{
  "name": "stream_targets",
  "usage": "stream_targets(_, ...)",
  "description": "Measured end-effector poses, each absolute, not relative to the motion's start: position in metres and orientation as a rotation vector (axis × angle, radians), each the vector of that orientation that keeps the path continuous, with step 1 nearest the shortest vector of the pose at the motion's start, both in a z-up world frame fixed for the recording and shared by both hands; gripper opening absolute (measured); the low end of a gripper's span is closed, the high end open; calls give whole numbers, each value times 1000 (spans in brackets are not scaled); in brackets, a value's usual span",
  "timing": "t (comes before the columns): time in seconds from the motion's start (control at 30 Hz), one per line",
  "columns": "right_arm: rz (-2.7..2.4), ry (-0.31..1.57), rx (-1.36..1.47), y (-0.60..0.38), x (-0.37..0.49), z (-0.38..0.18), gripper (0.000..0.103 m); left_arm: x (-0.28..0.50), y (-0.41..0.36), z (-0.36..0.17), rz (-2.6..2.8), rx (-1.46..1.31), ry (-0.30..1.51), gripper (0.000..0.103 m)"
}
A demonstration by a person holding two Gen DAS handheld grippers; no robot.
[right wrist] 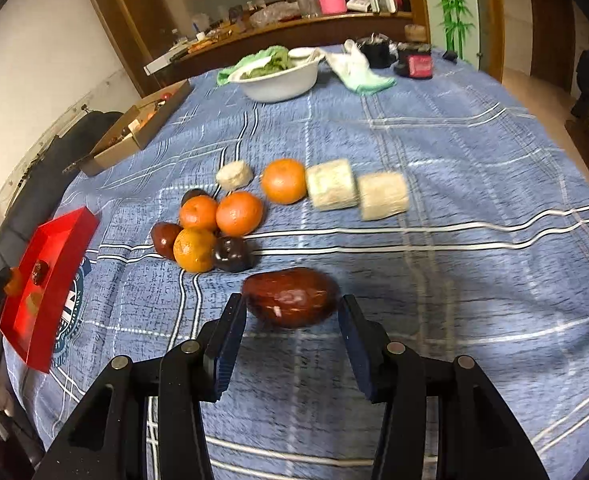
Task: Organize fruits
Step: 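Lower the tangerine and red date into the red tray and open both grippers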
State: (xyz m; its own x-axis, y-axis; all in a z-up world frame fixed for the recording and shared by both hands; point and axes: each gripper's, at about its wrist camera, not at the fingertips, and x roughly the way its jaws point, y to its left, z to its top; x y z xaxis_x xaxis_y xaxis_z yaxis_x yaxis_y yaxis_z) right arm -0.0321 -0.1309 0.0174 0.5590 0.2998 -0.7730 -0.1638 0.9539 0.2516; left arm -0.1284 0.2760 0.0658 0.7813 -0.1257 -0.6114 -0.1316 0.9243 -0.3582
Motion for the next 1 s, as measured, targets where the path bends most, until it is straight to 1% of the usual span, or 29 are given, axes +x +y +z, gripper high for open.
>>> stream_targets(0.3,236,937,241,-126,-20,14,53,-130,287,61,44,-400,688,32)
stream_targets(0.33,231,938,254,-127,-18,14,55,-130,288,60,43,-404,689,32)
stream_targets(0.37,226,939,274,-128,-17,14,60,-130,288,59,42,-406,689,32)
stream_targets(0.43,225,937,341,-131,-15,14,62,-131,289,59,41,-407,688,32)
stream_targets(0.47,219,937,352,-131,-14,14,62,-130,289,59,41,-407,688,32)
stream_targets(0.5,213,936,357,-131,-12,14,56,-131,290,59,40,-408,686,32)
stream_targets(0.53,212,939,346,-129,-11,14,47,-131,291,58,41,-408,685,32)
stream_targets(0.6,227,941,351,-127,-11,15,44,-132,294,57,44,-409,684,32)
stream_targets(0.67,234,932,348,-127,-14,18,39,-133,298,56,49,-413,685,32)
stream_targets(1.0,328,873,312,-106,-38,52,31,-137,324,47,91,-452,689,32)
